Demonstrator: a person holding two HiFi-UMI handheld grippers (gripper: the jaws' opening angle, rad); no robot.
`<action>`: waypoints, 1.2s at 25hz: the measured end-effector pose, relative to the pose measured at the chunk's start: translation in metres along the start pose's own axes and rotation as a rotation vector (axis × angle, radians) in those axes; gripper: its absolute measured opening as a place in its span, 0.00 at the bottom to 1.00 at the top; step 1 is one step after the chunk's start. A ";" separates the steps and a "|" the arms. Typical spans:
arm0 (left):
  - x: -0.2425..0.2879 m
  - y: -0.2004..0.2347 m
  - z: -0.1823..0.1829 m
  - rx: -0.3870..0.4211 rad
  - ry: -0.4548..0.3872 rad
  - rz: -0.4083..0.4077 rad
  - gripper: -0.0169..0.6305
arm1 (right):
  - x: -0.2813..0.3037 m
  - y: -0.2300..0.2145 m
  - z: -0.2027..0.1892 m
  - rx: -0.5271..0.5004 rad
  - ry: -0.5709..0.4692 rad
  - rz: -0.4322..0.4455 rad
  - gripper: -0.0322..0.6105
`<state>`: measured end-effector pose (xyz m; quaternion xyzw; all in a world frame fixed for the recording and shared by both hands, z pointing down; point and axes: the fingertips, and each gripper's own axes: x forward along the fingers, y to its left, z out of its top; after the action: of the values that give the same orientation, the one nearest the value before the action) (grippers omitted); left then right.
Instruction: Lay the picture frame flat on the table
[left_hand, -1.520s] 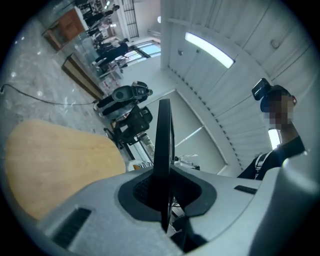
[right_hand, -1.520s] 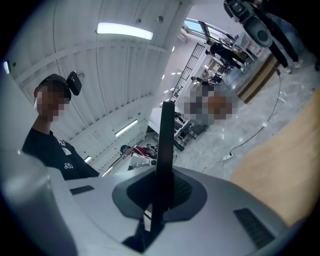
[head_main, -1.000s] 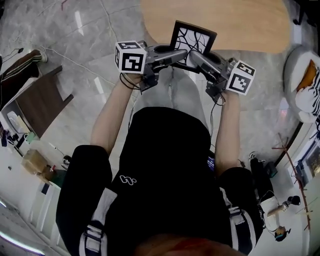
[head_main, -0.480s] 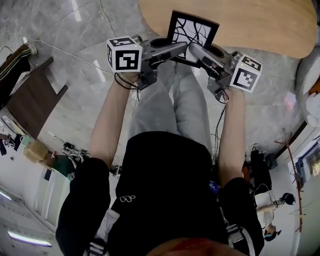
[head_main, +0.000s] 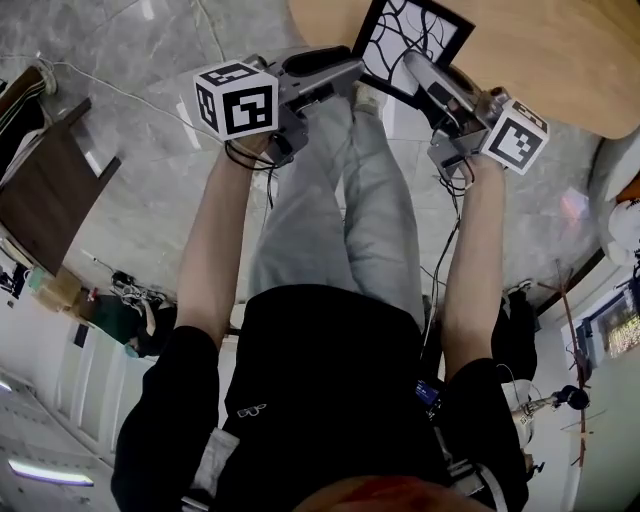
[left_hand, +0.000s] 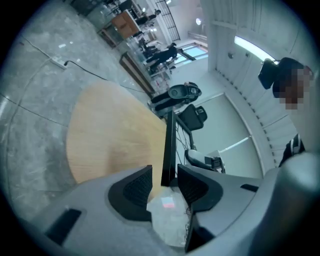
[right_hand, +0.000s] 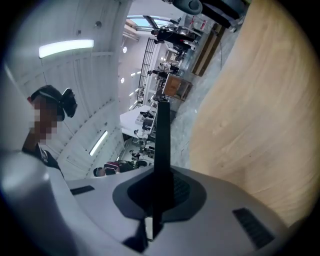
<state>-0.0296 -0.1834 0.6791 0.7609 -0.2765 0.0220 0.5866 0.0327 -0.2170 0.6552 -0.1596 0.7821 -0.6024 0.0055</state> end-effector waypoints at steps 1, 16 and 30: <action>-0.008 0.007 -0.001 -0.003 -0.022 0.048 0.26 | 0.001 -0.008 0.005 -0.004 -0.013 -0.026 0.08; -0.026 0.029 -0.005 -0.050 -0.095 0.121 0.05 | 0.056 -0.126 0.019 0.051 0.166 -0.330 0.08; -0.025 0.029 -0.003 -0.063 -0.089 0.102 0.05 | 0.034 -0.163 0.029 -0.205 0.152 -0.666 0.31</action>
<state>-0.0631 -0.1757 0.6963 0.7274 -0.3412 0.0091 0.5954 0.0456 -0.2897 0.8073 -0.3601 0.7417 -0.4997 -0.2654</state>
